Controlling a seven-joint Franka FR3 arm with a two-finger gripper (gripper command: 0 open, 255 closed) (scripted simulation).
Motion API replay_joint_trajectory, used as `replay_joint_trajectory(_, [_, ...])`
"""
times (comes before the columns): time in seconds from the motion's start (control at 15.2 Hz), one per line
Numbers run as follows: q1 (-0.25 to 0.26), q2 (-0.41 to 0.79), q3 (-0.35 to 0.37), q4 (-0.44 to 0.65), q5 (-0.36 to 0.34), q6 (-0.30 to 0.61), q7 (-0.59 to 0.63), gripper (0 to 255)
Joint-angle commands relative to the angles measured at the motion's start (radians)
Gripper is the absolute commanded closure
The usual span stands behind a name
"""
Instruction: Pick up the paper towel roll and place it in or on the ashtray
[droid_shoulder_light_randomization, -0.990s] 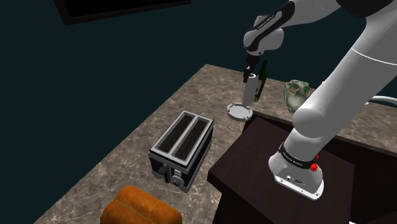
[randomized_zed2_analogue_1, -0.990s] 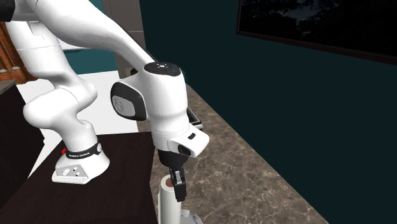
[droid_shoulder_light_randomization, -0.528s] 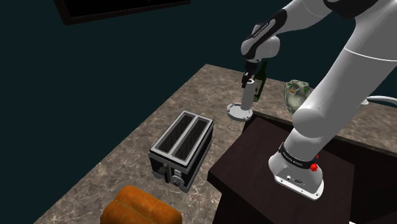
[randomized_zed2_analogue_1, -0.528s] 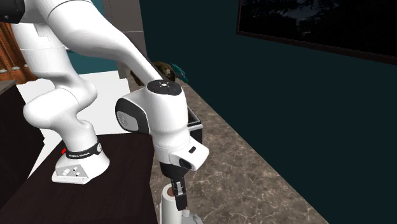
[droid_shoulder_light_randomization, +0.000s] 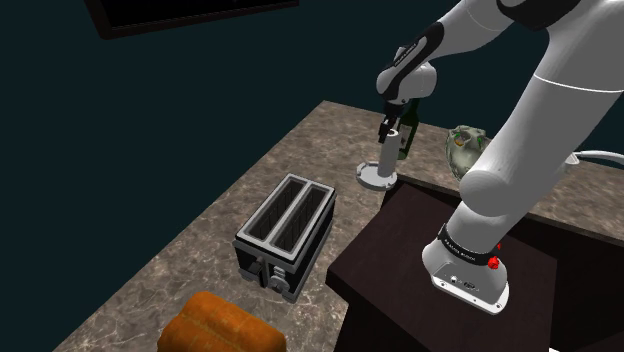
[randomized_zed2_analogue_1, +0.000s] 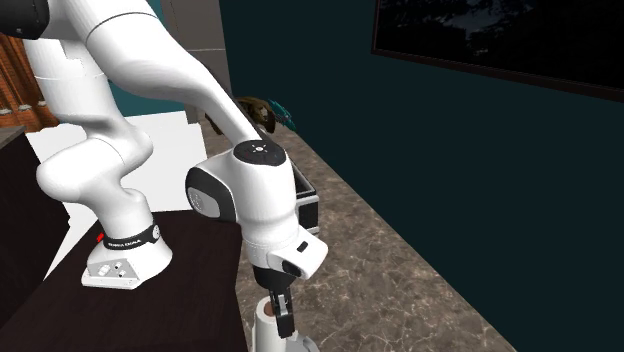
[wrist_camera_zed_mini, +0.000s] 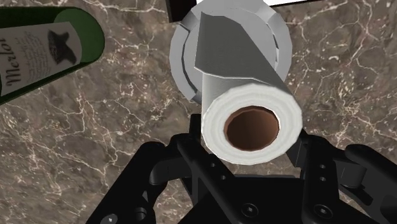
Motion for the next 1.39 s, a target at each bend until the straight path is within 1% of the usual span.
replay_joint_trajectory(0.0, [0.000,0.001,0.000,0.000,0.000,0.001,0.000,255])
replay_joint_trajectory(0.13, [0.000,0.001,0.000,0.000,0.000,0.001,0.000,255])
replay_joint_trajectory(0.2, [0.000,0.001,0.000,0.000,0.000,0.001,0.000,0])
replay_joint_trajectory(0.53, [0.000,0.001,0.000,0.000,0.000,0.001,0.000,0])
replay_joint_trajectory(0.79, [0.002,-0.112,-0.002,0.024,-0.054,-0.131,0.039,0])
replay_joint_trajectory(1.32, [0.001,-0.112,-0.001,0.024,-0.054,-0.131,0.039,0])
